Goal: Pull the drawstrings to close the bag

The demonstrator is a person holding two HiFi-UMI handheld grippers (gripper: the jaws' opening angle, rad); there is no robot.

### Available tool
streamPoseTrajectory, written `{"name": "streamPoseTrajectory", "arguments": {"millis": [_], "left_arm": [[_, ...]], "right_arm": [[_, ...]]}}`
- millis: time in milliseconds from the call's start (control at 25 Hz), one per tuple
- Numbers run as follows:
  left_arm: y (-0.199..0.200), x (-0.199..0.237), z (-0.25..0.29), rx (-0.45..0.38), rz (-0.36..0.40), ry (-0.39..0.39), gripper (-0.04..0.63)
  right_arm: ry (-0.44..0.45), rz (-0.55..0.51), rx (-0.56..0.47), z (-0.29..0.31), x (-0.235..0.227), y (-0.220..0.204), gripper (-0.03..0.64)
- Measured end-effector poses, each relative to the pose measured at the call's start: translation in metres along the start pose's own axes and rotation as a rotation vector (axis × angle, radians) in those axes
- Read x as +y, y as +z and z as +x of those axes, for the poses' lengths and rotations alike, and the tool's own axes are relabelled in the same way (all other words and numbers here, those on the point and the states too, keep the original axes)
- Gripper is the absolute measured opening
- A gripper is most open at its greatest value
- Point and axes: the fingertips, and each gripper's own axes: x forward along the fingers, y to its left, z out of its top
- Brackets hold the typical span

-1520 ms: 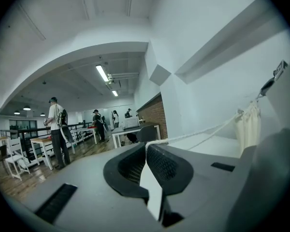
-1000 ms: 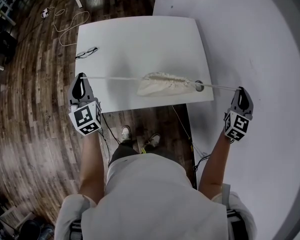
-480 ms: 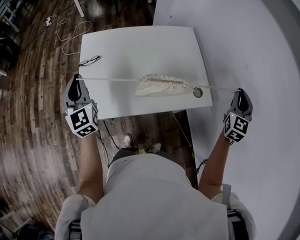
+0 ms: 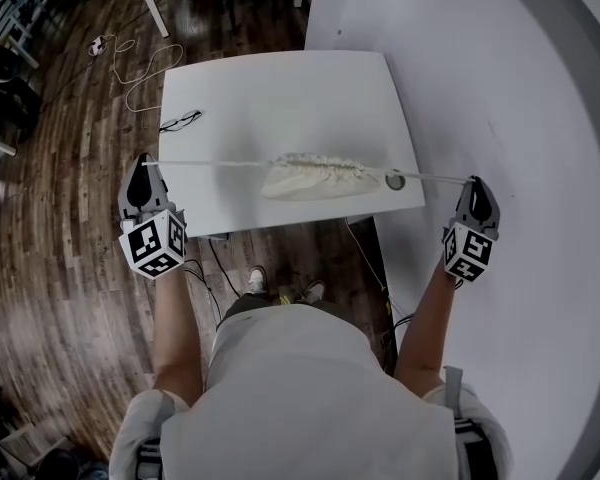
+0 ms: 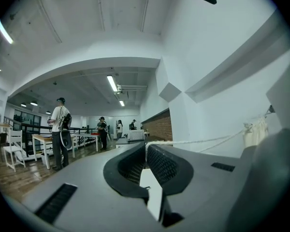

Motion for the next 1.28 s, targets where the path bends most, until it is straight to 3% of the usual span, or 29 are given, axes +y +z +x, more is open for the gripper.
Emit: {"name": "streamPoseTrajectory", "arguments": {"millis": [280, 800, 1280], "left_arm": [[-0.005, 0.011, -0.011, 0.007, -0.054, 0.009, 0.025], [0.008, 0.020, -0.024, -0.016, -0.032, 0.034, 0.025], [0.013, 0.015, -0.025, -0.019, -0.074, 0.015, 0.025]], "right_arm": [[-0.003, 0.023, -0.026, -0.012, -0.002, 0.004, 0.048], [0.011, 0.045, -0.044, -0.023, -0.005, 0.003, 0.048], [0.016, 0.084, -0.049, -0.035, -0.017, 0.002, 0.048]]}}
